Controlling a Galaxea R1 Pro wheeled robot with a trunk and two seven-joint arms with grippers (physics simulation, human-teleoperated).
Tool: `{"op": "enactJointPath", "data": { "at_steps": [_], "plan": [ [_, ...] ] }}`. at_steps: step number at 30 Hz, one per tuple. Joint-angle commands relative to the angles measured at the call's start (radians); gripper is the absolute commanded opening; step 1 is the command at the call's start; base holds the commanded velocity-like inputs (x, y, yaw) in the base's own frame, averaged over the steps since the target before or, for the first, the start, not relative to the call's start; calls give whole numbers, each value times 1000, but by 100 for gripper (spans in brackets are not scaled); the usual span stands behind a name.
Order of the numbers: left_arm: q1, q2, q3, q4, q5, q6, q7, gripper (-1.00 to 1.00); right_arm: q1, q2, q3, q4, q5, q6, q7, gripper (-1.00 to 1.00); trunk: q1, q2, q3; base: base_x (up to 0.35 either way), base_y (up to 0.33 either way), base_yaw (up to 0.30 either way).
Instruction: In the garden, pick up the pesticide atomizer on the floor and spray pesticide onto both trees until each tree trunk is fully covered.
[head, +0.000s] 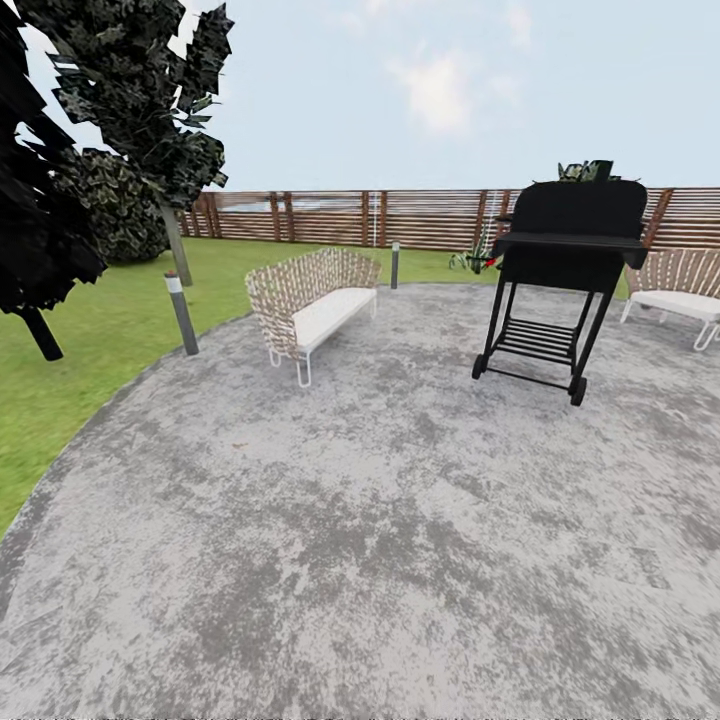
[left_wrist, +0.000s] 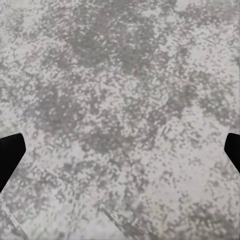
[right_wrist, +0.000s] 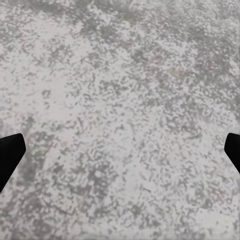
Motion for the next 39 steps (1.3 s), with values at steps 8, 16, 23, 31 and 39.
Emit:
{"op": "enactJointPath", "data": {
  "at_steps": [8, 16, 23, 31, 39],
  "plan": [
    [-1, 0, 1, 1, 2, -4, 0, 100, 0, 0, -1, 1, 0, -3, 0, 100, 31, -57, -39, 0, 0, 0],
    [-1, 0, 1, 1, 2, -5, 0, 100, -1, 0, -1, 1, 0, -3, 0, 100, 61, -113, -77, 0, 0, 0],
    [-1, 0, 1, 1, 3, -5, 0, 100, -1, 0, -1, 1, 0, -3, 0, 100, 88, -162, -110, 0, 0, 0],
    [-1, -1, 0, 0, 1, -8, 1, 100, 0, 0, -1, 1, 0, -3, 0, 100, 107, -197, -138, 0, 0, 0],
    [-1, -1, 2, 0, 0, -6, 2, 100, 0, -1, 2, 0, 1, -6, 0, 100, 107, -197, -144, 88, 0, 0]
  ]
}}
